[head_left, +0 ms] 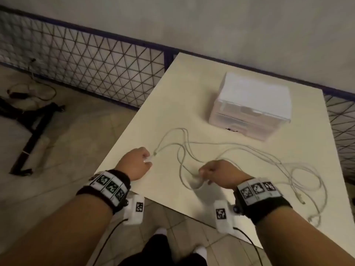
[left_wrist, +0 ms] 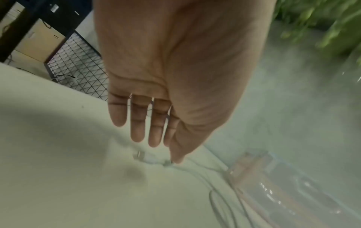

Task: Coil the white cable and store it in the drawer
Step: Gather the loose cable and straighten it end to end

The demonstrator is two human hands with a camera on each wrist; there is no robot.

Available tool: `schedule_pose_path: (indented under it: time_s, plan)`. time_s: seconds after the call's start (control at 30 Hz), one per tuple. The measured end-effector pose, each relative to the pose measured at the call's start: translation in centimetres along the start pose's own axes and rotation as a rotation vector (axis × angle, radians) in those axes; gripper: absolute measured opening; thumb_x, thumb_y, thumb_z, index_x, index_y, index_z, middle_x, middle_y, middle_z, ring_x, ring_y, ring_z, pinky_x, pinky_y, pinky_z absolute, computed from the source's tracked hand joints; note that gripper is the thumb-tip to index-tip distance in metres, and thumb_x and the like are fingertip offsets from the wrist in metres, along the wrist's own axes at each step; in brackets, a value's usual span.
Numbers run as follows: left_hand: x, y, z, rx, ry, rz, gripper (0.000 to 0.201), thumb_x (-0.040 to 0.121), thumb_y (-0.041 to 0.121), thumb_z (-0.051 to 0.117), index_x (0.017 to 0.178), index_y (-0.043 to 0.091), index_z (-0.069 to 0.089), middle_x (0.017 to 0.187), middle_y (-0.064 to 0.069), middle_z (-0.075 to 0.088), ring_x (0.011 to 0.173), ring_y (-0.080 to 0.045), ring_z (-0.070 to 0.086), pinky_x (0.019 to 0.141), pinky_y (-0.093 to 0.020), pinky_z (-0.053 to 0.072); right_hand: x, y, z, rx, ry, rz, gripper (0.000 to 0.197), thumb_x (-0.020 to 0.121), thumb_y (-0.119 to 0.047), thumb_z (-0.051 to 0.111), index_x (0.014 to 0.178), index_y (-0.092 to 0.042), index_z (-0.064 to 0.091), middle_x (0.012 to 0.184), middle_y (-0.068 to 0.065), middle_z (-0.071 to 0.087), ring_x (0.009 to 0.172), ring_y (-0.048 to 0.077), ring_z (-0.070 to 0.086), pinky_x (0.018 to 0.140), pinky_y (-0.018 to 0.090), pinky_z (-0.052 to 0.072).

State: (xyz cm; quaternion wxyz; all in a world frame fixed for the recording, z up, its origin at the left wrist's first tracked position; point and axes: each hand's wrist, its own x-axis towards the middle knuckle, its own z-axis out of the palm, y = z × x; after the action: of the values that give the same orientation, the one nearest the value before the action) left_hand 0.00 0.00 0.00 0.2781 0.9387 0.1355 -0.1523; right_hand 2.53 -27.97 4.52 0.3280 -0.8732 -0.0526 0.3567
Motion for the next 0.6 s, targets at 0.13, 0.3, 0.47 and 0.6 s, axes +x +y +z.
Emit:
schedule_pose_path:
  time_s: [0.13, 0.3, 0.47, 0.6]
  plan:
    - [1.8, 0.9, 0.9, 0.149, -0.015, -0.135, 0.051, 0.084, 0.036, 0.063, 0.127, 0.014, 0.046, 0.129, -0.013, 0.049, 0.116, -0.034, 0.052, 0.096, -0.041, 0.045, 4.2, -4.0, 1.0, -0.138, 0.071, -0.022, 0.032, 0.084, -0.037, 0.061, 0.112, -0.021, 0.065, 0.107, 0.004, 0.067, 0.100, 0.020, 0.063, 0.089, 0.027, 0.047]
    - [3.1, 1.2, 2.0, 0.077, 0.067, -0.130, 0.051, 0.081, 0.043, 0.065, 0.122, 0.016, 0.050, 0.124, -0.014, 0.051, 0.112, -0.037, 0.054, 0.095, -0.045, 0.046, 7.8, -6.7, 2.8, -0.227, 0.180, -0.057, 0.036, 0.087, -0.023, 0.053, 0.122, -0.017, 0.057, 0.124, 0.009, 0.063, 0.116, 0.025, 0.056, 0.098, 0.031, 0.043]
    - [3.7, 2.3, 1.8, 0.097, 0.083, -0.020, 0.017, 0.087, 0.032, 0.057, 0.101, 0.023, 0.061, 0.109, -0.009, 0.057, 0.103, -0.034, 0.056, 0.085, -0.042, 0.047, 9.4, -8.2, 4.4, -0.289, 0.180, -0.189, 0.049, 0.087, -0.015, 0.052, 0.135, -0.023, 0.045, 0.122, 0.013, 0.059, 0.112, 0.029, 0.058, 0.092, 0.033, 0.048]
    - [3.4, 4.3, -1.1, -0.187, 0.085, 0.204, 0.003, 0.087, 0.023, 0.062, 0.089, 0.023, 0.060, 0.093, 0.001, 0.066, 0.091, -0.017, 0.060, 0.075, -0.028, 0.044, 9.2, -7.8, 3.6, -0.485, 0.342, -0.297, 0.043, 0.090, -0.034, 0.053, 0.132, -0.033, 0.048, 0.142, 0.004, 0.039, 0.124, 0.032, 0.037, 0.101, 0.047, 0.038]
